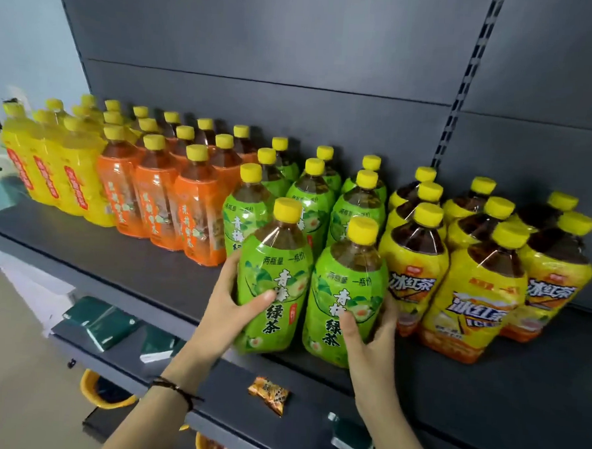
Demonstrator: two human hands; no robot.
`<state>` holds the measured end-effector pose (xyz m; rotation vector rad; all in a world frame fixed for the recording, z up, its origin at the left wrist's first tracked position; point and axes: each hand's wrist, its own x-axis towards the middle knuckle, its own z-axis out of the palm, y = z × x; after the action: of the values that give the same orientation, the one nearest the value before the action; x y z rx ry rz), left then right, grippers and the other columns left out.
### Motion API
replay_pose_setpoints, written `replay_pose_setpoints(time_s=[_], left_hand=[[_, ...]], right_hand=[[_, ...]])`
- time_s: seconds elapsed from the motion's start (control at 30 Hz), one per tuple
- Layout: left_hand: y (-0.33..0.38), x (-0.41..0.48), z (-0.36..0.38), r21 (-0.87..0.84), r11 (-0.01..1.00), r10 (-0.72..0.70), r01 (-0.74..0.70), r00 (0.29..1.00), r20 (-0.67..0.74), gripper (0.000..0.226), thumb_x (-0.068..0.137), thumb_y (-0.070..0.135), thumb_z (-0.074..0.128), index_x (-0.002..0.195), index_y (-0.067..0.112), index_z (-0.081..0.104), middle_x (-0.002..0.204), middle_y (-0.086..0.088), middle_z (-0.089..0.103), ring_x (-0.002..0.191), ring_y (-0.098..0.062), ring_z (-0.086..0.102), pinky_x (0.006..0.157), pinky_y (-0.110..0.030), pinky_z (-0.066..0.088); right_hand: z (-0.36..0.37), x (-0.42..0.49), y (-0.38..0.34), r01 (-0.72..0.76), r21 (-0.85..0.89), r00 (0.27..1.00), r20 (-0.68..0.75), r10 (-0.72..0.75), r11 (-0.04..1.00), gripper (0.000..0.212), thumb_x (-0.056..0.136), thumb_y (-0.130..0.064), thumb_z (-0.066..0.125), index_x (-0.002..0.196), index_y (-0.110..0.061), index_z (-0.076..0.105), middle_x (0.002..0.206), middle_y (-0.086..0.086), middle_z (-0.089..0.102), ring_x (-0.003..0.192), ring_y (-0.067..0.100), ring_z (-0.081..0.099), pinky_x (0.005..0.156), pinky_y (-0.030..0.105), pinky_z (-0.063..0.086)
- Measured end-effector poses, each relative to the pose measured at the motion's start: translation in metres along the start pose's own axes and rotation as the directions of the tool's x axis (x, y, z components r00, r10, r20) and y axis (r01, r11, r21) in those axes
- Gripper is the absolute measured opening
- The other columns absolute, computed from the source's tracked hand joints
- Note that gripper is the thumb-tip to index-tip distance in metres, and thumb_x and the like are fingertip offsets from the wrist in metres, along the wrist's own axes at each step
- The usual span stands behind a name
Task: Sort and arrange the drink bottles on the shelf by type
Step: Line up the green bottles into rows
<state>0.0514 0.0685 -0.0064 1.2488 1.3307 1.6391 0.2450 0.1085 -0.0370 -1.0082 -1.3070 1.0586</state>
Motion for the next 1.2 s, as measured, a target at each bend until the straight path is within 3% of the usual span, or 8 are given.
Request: replay_pose_setpoints(time_s=[0.13,0.2,0.27,0.37,0.47,0.7,0.9,1.2], left_hand=[[-0.018,0.027,-0.014,0.066,0.997,-0.037,0.030,0.995,0.092,0.114,0.053,0.071,0.077,0.147,0.034,0.025,0.145,0.011,0.045,0.129,-0.008,0.048,0.105,-0.044,0.043],[-0.027,0.035,-0.021,0.115,0.993,-0.039,0.025,0.991,0.125,0.113,0.056,0.072,0.074,0.148,0.029,0.025,0.146,0.008,0.045,0.132,-0.010,0.045,0.109,-0.045,0.039],[-0.031,0.038,-0.023,0.215,0.977,-0.011,-0.009,0.996,0.090,0.104,0.058,0.075,0.071,0.145,0.034,0.031,0.142,0.016,0.043,0.131,-0.001,0.041,0.110,-0.034,0.037],[-0.027,0.034,-0.024,0.362,0.918,0.180,-0.163,0.984,-0.014,0.084,0.060,0.065,0.070,0.134,0.050,0.033,0.125,0.032,0.032,0.119,0.019,0.034,0.095,-0.001,0.030],[-0.029,0.033,-0.025,0.341,0.914,0.268,-0.218,0.957,-0.107,0.080,0.062,0.057,0.078,0.129,0.039,0.038,0.121,0.028,0.044,0.114,0.008,0.045,0.093,-0.011,0.041],[-0.028,0.052,-0.025,0.701,0.640,0.380,-0.313,0.923,0.065,0.078,0.080,0.071,0.044,0.141,0.022,0.043,0.123,-0.002,0.048,0.106,-0.012,0.048,0.063,-0.030,0.050],[-0.030,0.045,-0.023,0.619,0.728,0.380,-0.294,0.925,-0.008,0.070,0.080,0.064,0.058,0.133,0.019,0.047,0.126,-0.005,0.046,0.120,-0.017,0.040,0.089,-0.042,0.051],[-0.037,0.044,-0.015,0.652,0.709,0.412,-0.268,0.908,-0.075,0.082,0.071,0.069,0.057,0.128,0.011,0.052,0.125,-0.009,0.048,0.115,-0.023,0.038,0.095,-0.038,0.036]], right_hand=[[0.018,0.012,0.005,0.056,-0.091,0.998,-0.035,-0.060,0.994,0.087,0.049,-0.092,0.054,0.123,-0.061,0.022,0.141,-0.015,0.026,0.134,-0.001,0.019,0.104,0.014,0.029],[0.025,0.012,0.010,0.084,-0.148,0.994,-0.058,-0.093,0.985,0.084,0.055,-0.092,0.051,0.127,-0.062,0.018,0.141,-0.015,0.024,0.136,0.003,0.017,0.112,0.025,0.028],[0.028,0.011,0.013,0.085,-0.187,0.989,-0.107,-0.106,0.979,0.086,0.057,-0.093,0.047,0.131,-0.060,0.018,0.142,-0.015,0.021,0.136,0.004,0.016,0.115,0.040,0.026],[0.034,0.008,0.007,0.066,-0.207,0.976,-0.191,-0.106,0.976,0.088,0.054,-0.096,0.043,0.129,-0.060,0.016,0.132,-0.022,0.017,0.122,-0.021,0.013,0.108,0.030,0.021],[0.041,0.003,0.008,0.120,-0.226,0.956,-0.236,-0.173,0.967,0.071,0.067,-0.085,0.050,0.125,-0.071,0.012,0.130,-0.038,0.022,0.136,-0.002,0.020,0.110,0.032,0.025],[0.045,0.003,-0.004,0.000,-0.594,0.879,-0.383,-0.283,0.805,0.083,0.086,-0.073,0.035,0.144,-0.014,0.038,0.139,0.015,0.040,0.124,0.022,0.029,0.107,0.041,0.023],[0.049,-0.010,-0.012,0.119,-0.580,0.897,-0.286,-0.338,0.806,0.080,0.086,-0.041,0.061,0.144,-0.050,0.005,0.149,-0.016,0.024,0.138,0.006,0.025,0.109,0.030,0.029],[0.051,0.002,0.003,0.098,-0.740,0.872,-0.258,-0.416,0.665,0.095,0.080,-0.045,0.065,0.144,-0.057,-0.004,0.144,0.008,0.043,0.131,0.024,0.043,0.088,0.028,0.044]])
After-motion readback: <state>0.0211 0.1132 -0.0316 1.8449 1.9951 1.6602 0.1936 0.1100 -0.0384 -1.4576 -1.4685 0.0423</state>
